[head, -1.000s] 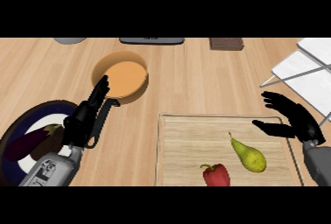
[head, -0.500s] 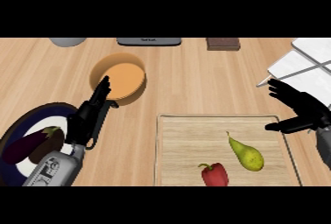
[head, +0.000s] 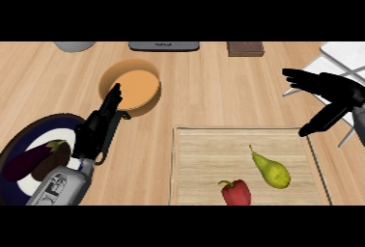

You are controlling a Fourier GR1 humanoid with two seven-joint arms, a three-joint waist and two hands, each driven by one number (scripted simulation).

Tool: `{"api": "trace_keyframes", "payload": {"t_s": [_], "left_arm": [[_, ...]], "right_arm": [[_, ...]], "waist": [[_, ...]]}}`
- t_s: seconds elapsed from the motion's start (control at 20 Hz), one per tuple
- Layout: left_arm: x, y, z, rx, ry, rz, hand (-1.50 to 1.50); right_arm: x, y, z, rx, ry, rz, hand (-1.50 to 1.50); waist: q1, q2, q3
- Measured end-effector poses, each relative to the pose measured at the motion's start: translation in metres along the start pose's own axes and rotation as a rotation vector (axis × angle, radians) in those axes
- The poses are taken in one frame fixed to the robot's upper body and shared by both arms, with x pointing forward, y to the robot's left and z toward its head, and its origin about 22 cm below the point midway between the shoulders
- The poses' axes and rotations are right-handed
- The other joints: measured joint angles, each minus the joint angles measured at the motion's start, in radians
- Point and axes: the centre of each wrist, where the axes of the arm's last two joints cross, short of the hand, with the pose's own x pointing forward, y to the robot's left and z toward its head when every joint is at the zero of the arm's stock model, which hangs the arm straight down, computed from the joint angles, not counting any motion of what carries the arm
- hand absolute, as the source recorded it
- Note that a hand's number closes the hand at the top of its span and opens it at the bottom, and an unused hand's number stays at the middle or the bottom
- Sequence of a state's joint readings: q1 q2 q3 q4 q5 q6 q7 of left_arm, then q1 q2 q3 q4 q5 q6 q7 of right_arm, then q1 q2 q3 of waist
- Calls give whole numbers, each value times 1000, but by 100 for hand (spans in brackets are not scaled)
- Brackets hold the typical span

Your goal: Pick the pear from the tray and place it in the tiered shelf

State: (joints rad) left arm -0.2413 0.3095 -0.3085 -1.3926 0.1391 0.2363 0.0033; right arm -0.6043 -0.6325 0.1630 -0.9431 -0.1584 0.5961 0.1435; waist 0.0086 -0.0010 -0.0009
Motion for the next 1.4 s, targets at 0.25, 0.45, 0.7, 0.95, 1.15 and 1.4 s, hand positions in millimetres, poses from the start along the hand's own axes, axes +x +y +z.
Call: {"api": "trace_keyframes", "payload": {"t_s": [0.25, 0.45, 0.7, 0.95, 1.15, 1.4], "left_arm": [[-4, -4, 4, -3, 0, -1, 0], [-6, 3, 8, 4, -2, -1, 0], [-3, -4, 5, 10, 1, -4, 0], [-2, 7, 2, 14, -1, -1, 0], [-3, 8, 2, 17, 1, 0, 0], [-9, 0, 8, 8, 2, 7, 0]], "right_arm": [[44, 10, -8, 170, 76, 223, -150], [68, 16, -7, 241, 141, 371, -150], [88, 29, -2, 260, 173, 448, -150], [93, 48, 8, 248, 171, 452, -150], [93, 65, 12, 232, 169, 460, -150], [96, 73, 20, 198, 179, 466, -150]], "waist": [[-3, -3, -1], [-5, -3, 0], [-10, -2, 0], [-12, -2, 0], [-12, -1, 0], [-10, 0, 1]]}}
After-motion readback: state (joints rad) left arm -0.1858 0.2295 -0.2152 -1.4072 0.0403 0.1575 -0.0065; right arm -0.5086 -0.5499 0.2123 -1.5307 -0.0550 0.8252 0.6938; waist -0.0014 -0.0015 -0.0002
